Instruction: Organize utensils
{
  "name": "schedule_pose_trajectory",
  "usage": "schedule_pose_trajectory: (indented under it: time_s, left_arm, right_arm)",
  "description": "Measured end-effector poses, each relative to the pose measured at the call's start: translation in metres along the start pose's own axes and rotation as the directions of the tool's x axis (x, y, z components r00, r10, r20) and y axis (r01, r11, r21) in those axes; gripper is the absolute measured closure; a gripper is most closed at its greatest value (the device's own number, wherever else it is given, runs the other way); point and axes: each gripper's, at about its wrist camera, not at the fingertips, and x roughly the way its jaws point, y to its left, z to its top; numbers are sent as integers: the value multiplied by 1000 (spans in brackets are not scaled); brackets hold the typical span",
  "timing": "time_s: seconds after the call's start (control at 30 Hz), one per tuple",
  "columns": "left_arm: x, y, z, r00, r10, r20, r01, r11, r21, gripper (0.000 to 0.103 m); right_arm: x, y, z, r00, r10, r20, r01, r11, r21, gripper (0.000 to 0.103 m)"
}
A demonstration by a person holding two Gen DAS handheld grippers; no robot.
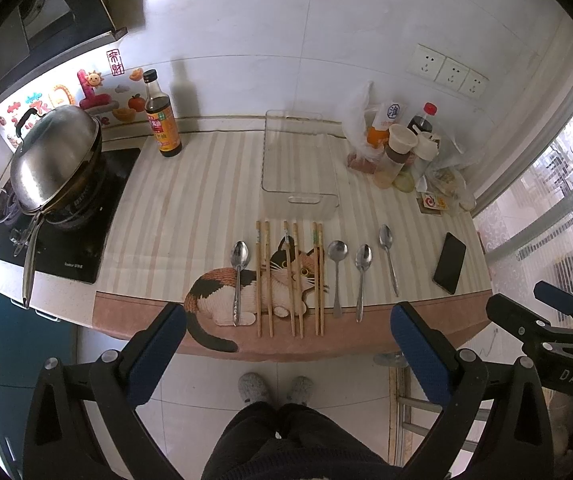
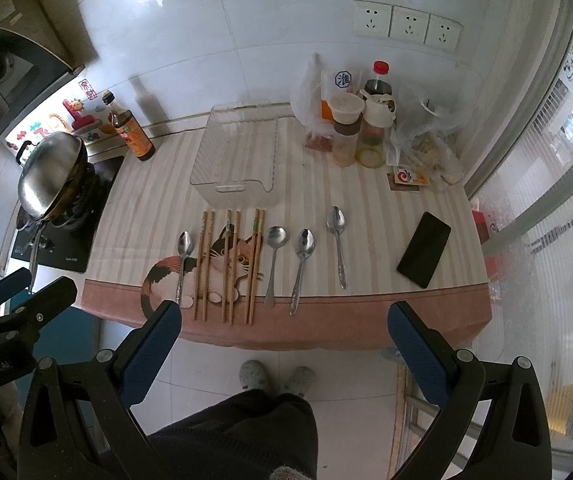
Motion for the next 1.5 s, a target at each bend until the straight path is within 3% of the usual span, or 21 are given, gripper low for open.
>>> schedule_pose_trajectory:
  time_s: [1.5]
  left_arm:
    - [-2,2,7,1000,-2,5,2,1000,0,0]
  right_arm:
    - [-8,-1,-7,1000,3,6,-3,1000,0,0]
